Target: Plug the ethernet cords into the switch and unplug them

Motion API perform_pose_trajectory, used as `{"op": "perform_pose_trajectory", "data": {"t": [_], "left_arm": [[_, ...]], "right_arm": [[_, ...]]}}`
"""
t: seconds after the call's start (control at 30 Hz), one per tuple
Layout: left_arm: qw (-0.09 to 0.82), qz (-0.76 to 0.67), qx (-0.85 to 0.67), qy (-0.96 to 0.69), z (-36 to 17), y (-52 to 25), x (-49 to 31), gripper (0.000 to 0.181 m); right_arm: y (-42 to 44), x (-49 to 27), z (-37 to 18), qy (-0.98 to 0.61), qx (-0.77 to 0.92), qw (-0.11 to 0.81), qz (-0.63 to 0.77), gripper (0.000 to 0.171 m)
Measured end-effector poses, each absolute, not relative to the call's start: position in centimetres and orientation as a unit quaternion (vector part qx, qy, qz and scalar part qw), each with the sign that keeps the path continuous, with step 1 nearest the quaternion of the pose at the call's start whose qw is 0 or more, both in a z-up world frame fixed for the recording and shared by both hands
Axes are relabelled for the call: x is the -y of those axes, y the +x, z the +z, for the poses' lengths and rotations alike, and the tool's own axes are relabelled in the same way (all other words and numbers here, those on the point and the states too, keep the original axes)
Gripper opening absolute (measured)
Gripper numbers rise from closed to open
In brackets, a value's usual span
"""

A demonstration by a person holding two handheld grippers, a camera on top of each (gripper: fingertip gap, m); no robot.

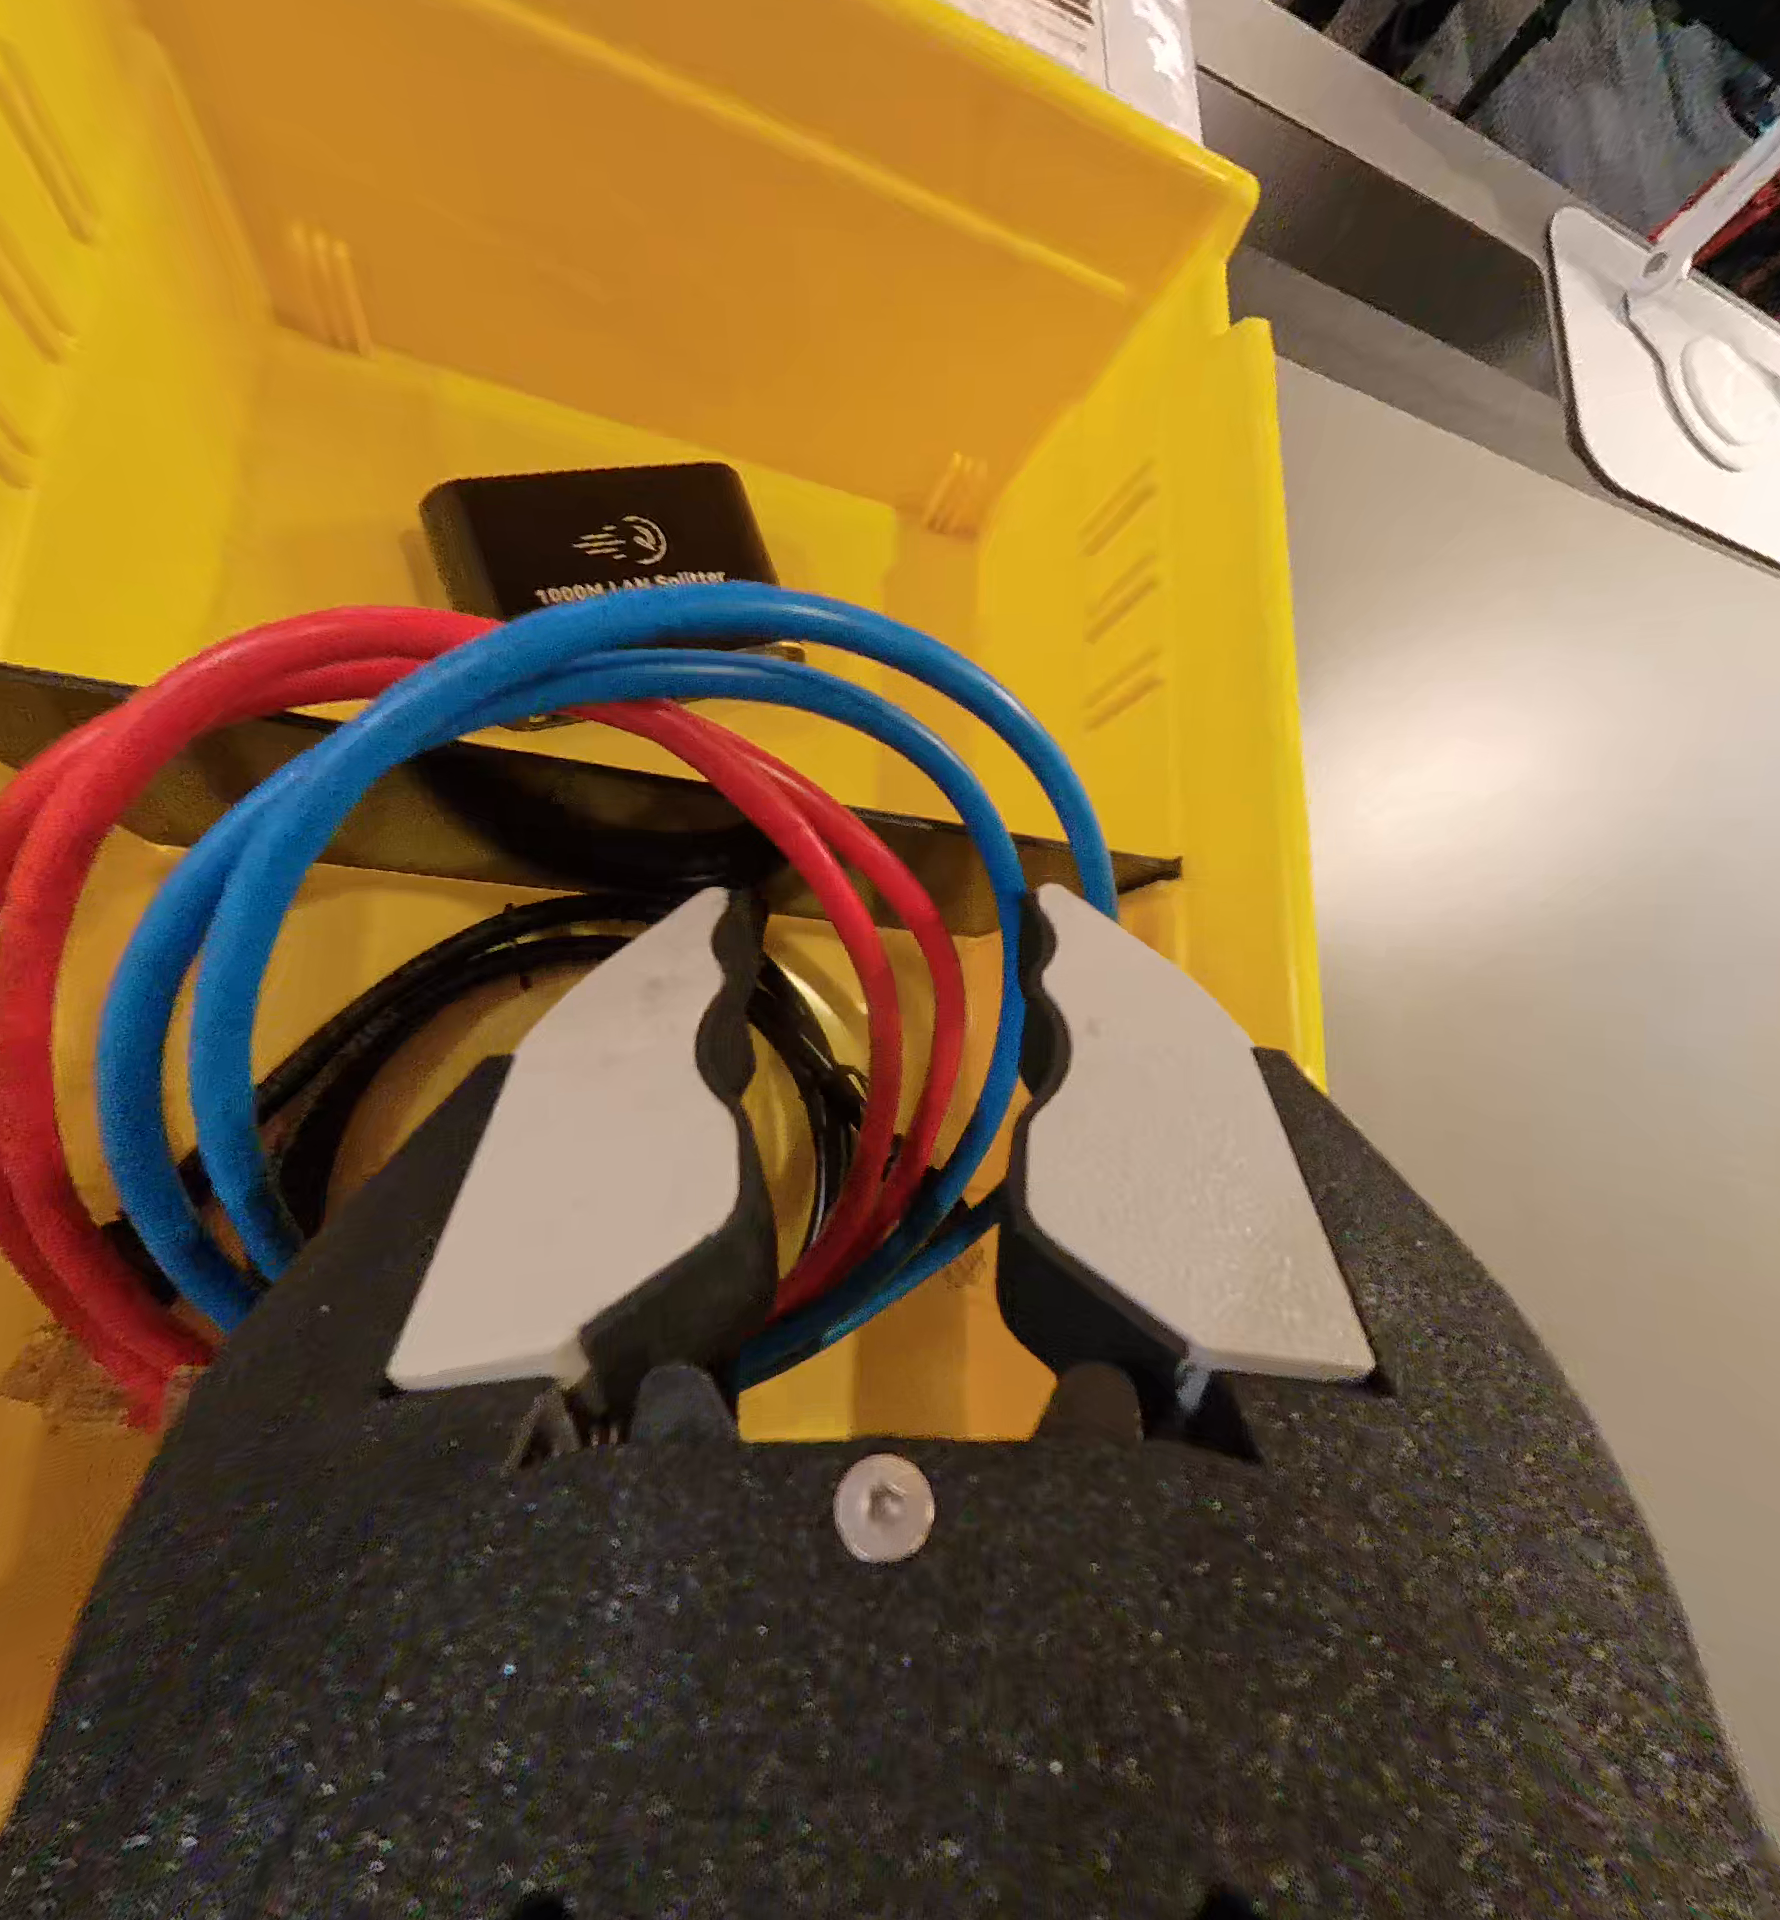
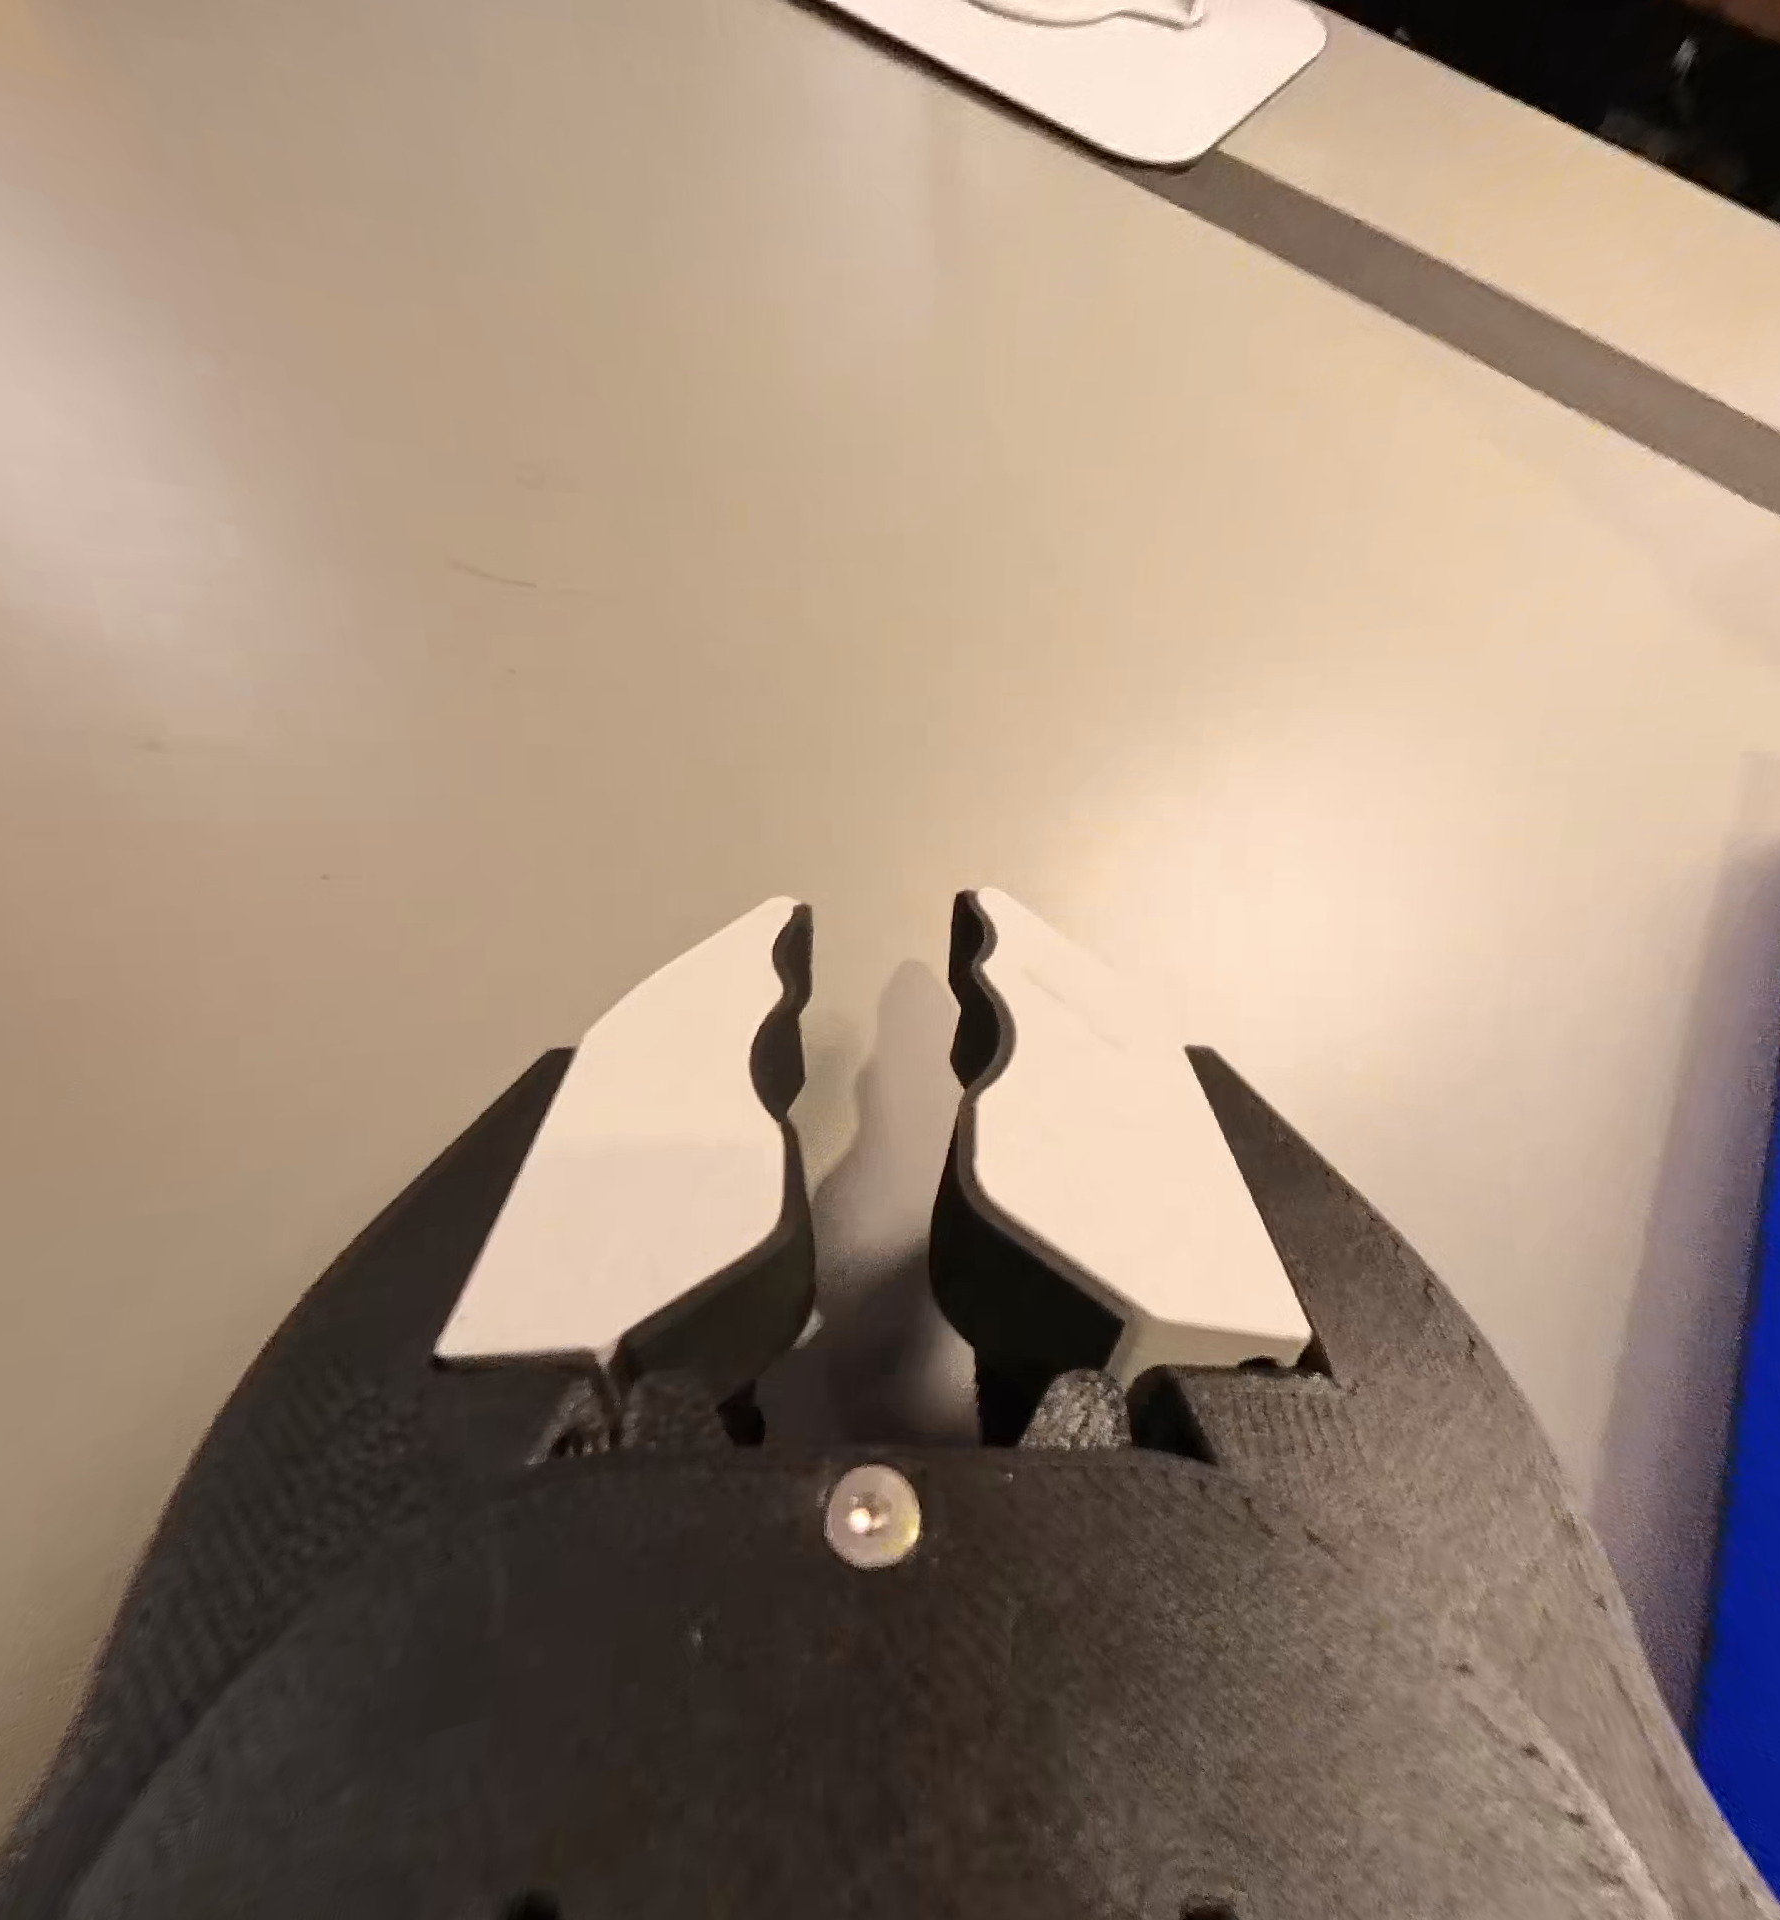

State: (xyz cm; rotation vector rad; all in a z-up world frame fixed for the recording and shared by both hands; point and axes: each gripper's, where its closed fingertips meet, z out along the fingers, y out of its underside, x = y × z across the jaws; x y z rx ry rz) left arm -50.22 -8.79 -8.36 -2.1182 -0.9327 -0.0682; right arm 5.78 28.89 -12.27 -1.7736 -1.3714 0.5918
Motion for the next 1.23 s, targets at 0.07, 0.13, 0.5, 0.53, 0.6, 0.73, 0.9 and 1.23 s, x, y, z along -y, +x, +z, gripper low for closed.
{"op": "perform_pose_trajectory", "data": {"t": [0.07,0.13,0.5,0.53,0.6,0.73,0.9,1.23], "left_arm": [[0.395,-0.032,0.36,-0.845,-8.5,-49.7,8.7,0.048],[0.385,-0.032,0.347,-0.855,-8.9,-49.2,8.6,0.048],[0.381,0.044,0.289,-0.877,-7.3,-48.6,8.6,0.007],[0.392,0.063,0.282,-0.873,-6.1,-48.6,8.7,0.007],[0.417,0.098,0.265,-0.864,-3.0,-48.2,8.5,0.007],[0.472,0.158,0.193,-0.845,4.3,-45.1,6.8,0.006],[0.472,0.13,0.053,-0.87,7.2,-36.3,2.1,0.007],[0.338,-0.098,-0.101,-0.931,-7.0,-21.6,-4.8,0.007]], "right_arm": [[5.9,-29.0,-12.0,-0.698,0.539,0.406,0.241,0.025],[6.1,-29.1,-12.1,-0.7,0.538,0.404,0.24,0.025],[6.3,-29.2,-12.0,-0.701,0.534,0.403,0.246,0.025],[6.4,-29.3,-12.0,-0.703,0.533,0.402,0.246,0.025],[6.4,-29.4,-12.0,-0.705,0.53,0.4,0.249,0.025],[6.4,-29.4,-12.1,-0.707,0.532,0.397,0.245,0.025],[6.4,-29.4,-12.0,-0.706,0.53,0.402,0.244,0.025],[6.4,-29.3,-11.9,-0.701,0.532,0.408,0.245,0.024]]}}
